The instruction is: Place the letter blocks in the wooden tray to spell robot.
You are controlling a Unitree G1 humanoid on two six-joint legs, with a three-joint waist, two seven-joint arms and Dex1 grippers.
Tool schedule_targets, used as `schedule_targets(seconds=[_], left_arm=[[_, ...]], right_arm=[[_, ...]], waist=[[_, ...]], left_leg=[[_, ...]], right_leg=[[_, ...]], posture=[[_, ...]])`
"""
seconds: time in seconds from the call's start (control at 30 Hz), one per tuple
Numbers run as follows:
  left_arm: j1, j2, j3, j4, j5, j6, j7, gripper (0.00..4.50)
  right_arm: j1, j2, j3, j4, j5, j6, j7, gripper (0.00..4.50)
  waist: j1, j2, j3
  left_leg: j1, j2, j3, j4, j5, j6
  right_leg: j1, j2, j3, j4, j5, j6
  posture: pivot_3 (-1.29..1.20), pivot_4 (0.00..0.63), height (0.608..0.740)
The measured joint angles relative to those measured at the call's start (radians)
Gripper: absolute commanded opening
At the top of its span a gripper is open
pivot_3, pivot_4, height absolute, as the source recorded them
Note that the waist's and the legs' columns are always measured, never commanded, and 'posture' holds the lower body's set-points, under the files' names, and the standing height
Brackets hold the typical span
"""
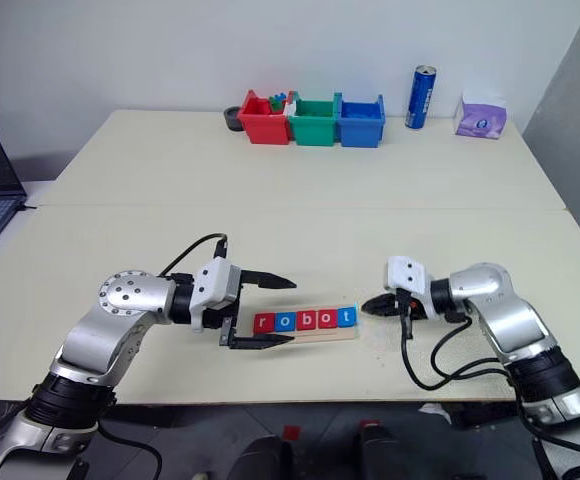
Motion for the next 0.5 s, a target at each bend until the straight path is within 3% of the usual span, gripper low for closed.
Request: schedule_targets(seconds=[0.5], left_arm=[[0.001, 0.001, 0.0, 0.011, 0.005, 0.0, 0.001, 4.5]], right_arm=[[0.018, 0.037, 0.032, 0.013, -0.03, -0.024, -0.005, 0.05]], waist=[[0.0, 0.0, 0.0]], left_leg=[[0.0, 0.0, 0.0, 0.0, 0.0, 0.0]], right_leg=[[0.0, 0.0, 0.0, 0.0, 0.0, 0.0]], posture=[[0.0, 0.15, 0.74]])
